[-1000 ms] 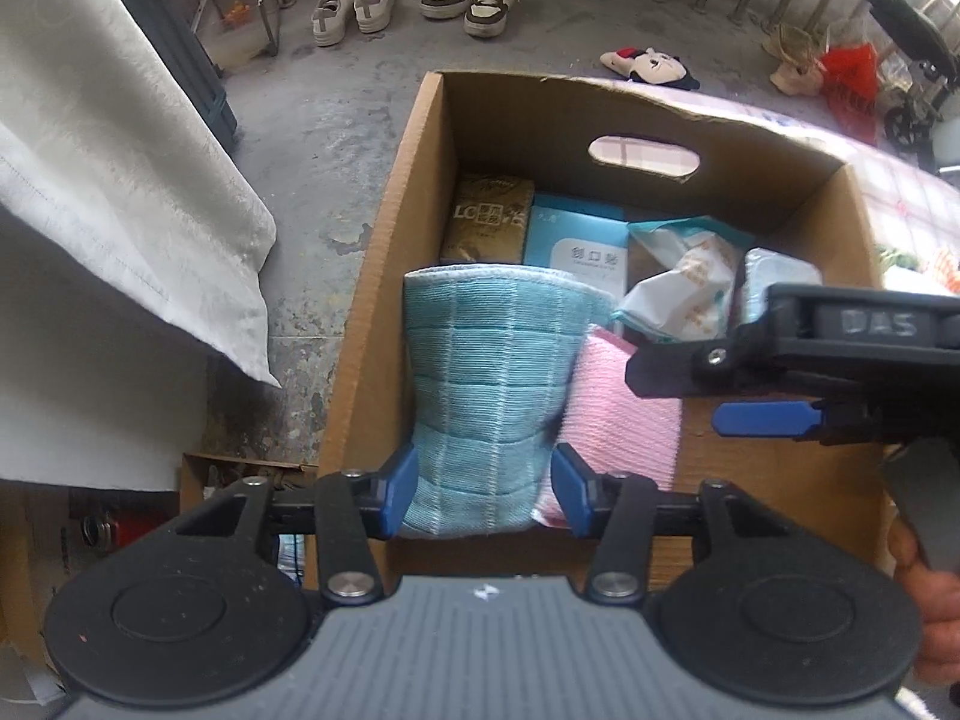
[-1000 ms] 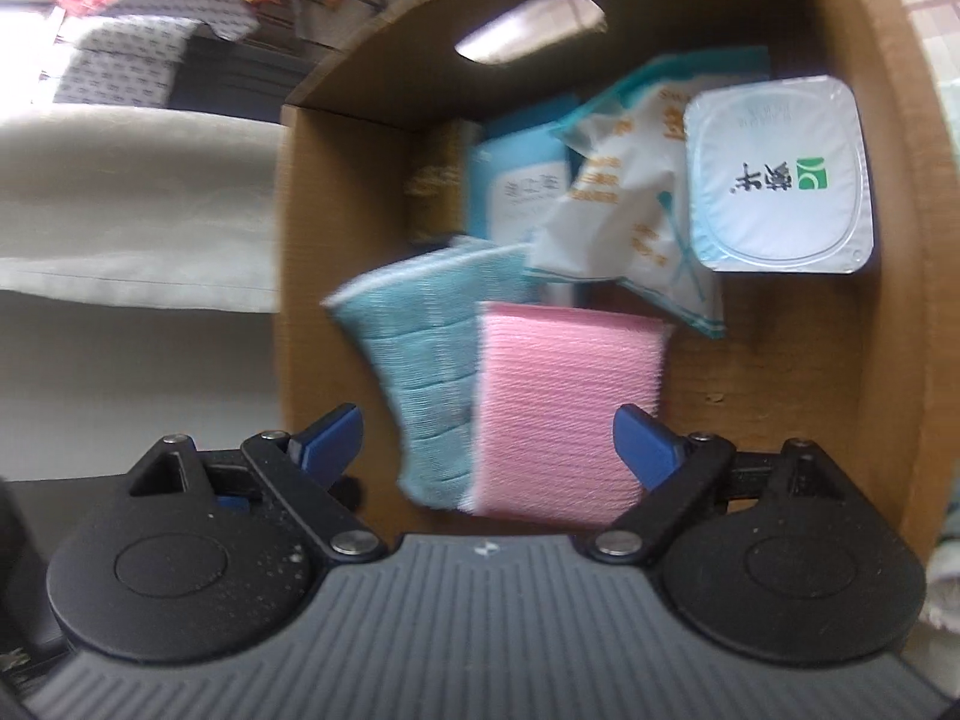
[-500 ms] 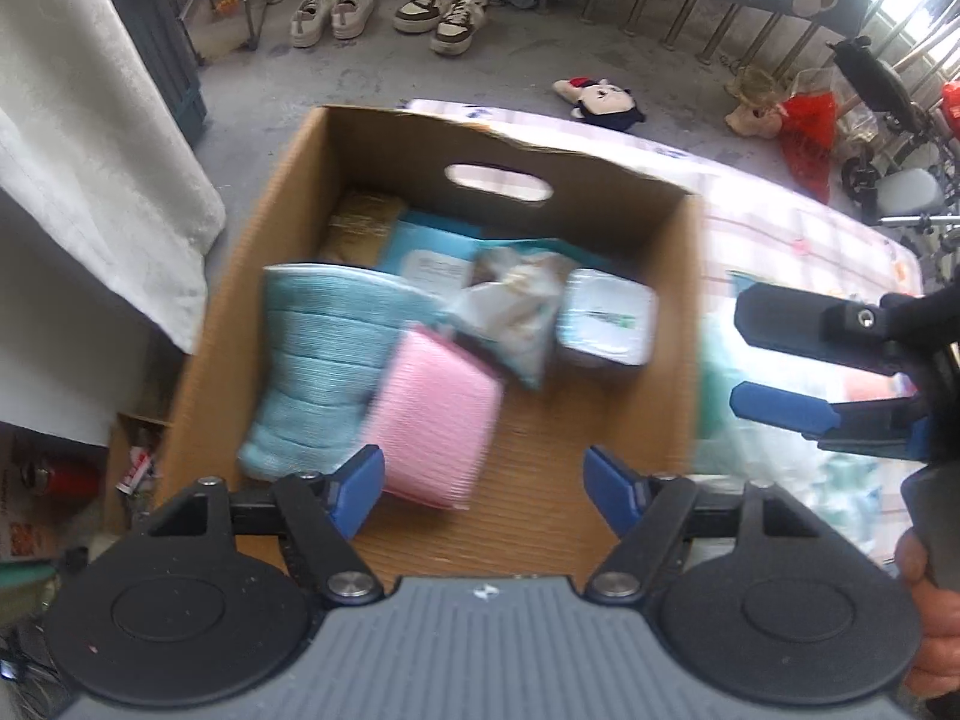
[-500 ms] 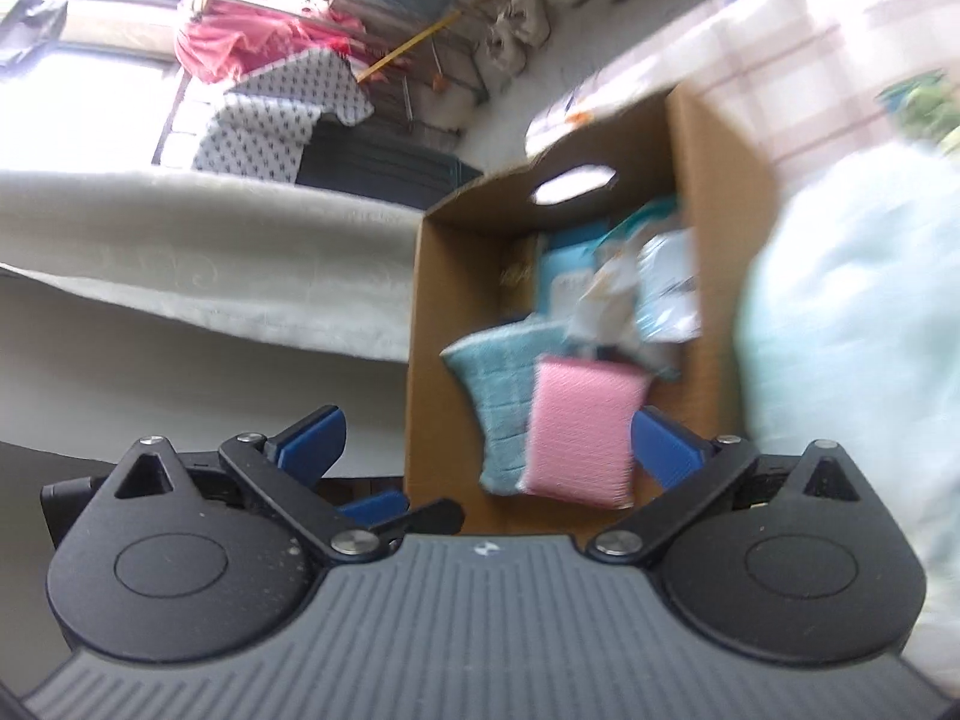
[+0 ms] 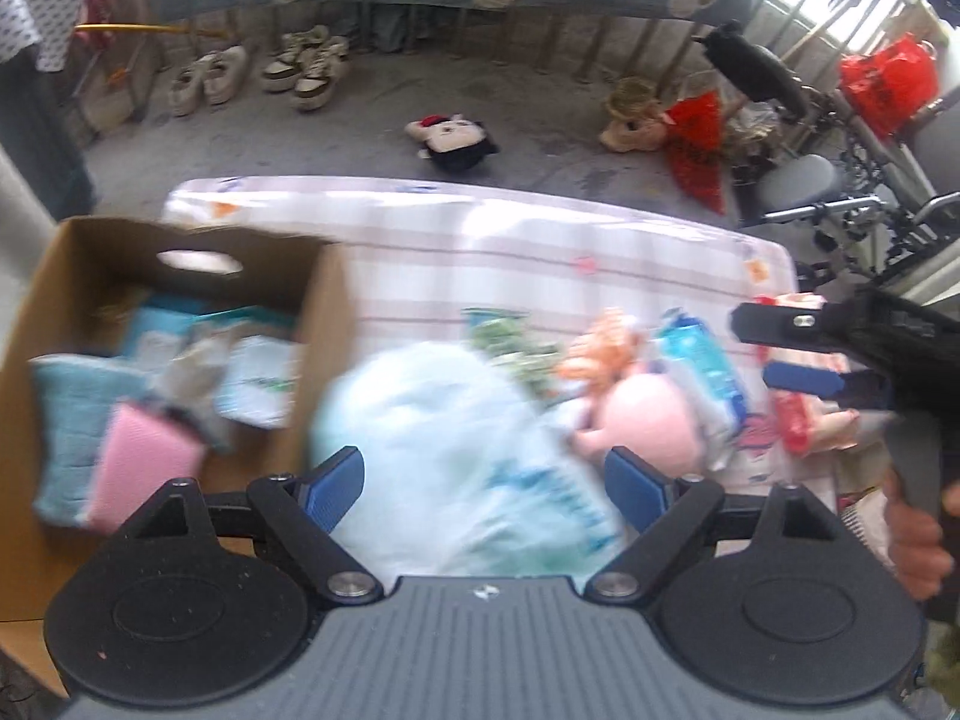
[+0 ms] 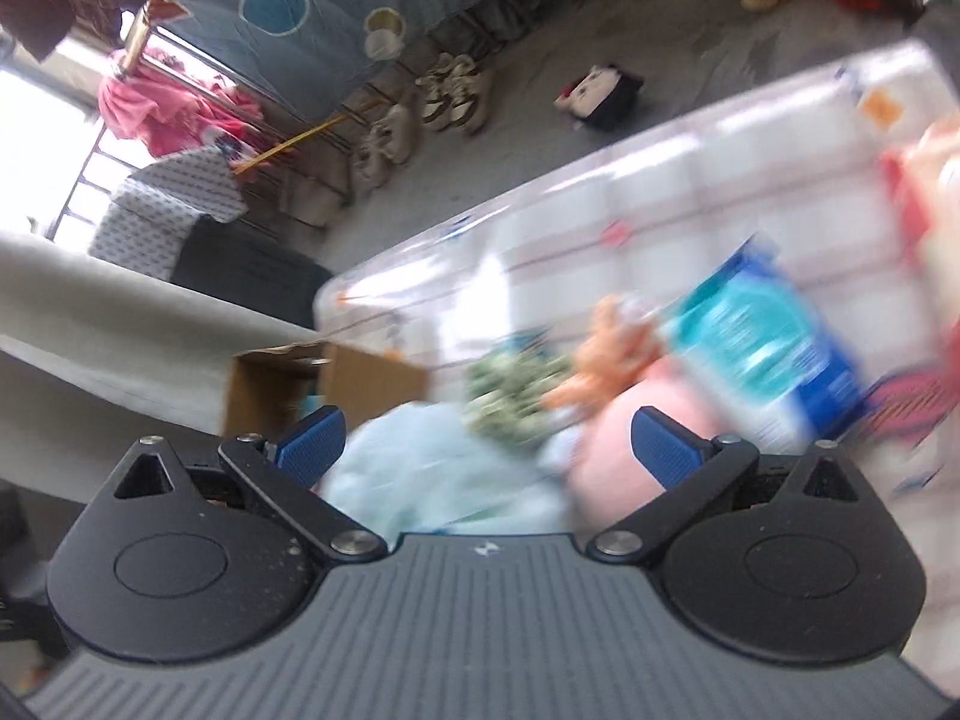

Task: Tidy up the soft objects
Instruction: 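Move both tools back over the table toward the blue wet wipes pack, then grasp the blue wet wipes pack with the left tool while the right tool steadies it, then grasp the orange-striped rolled towel with the right tool and lift it, then carry the wet wipes pack and striped towel over the cardboard box with both tools, then open both tools to drop the wipes pack and striped towel into the box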

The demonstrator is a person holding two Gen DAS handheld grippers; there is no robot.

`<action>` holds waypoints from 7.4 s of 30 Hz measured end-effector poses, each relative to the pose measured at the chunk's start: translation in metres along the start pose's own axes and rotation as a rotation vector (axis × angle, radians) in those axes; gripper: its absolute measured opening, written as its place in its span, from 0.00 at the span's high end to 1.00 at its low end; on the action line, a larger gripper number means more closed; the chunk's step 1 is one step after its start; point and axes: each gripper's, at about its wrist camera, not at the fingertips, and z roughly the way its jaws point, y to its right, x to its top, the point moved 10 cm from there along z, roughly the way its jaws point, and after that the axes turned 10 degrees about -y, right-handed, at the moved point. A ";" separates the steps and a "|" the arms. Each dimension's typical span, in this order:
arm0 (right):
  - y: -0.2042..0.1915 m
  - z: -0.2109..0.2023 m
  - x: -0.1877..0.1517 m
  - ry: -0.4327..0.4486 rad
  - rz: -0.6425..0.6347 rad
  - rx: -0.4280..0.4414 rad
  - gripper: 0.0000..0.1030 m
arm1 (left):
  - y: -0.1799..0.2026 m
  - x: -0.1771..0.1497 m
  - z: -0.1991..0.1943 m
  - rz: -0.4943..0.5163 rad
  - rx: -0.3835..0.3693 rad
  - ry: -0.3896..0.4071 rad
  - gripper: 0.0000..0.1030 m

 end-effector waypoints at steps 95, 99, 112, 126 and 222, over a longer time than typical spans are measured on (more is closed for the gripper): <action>0.167 0.050 -0.086 -0.414 0.406 0.215 0.08 | 0.191 -0.114 0.192 0.145 0.043 -0.377 0.27; 0.150 0.048 -0.056 -0.403 0.272 0.175 0.06 | 0.187 -0.120 0.187 0.103 0.014 -0.364 0.33; 0.076 0.115 0.040 -0.367 0.241 0.208 0.07 | 0.147 -0.144 0.170 -0.026 0.011 -0.358 0.35; 0.061 0.188 0.040 -0.460 0.232 -0.009 0.37 | 0.147 -0.141 0.169 -0.033 -0.035 -0.356 0.35; -0.167 0.150 -0.066 -0.185 0.217 0.318 0.64 | -0.207 -0.058 0.097 0.186 0.102 -0.105 0.32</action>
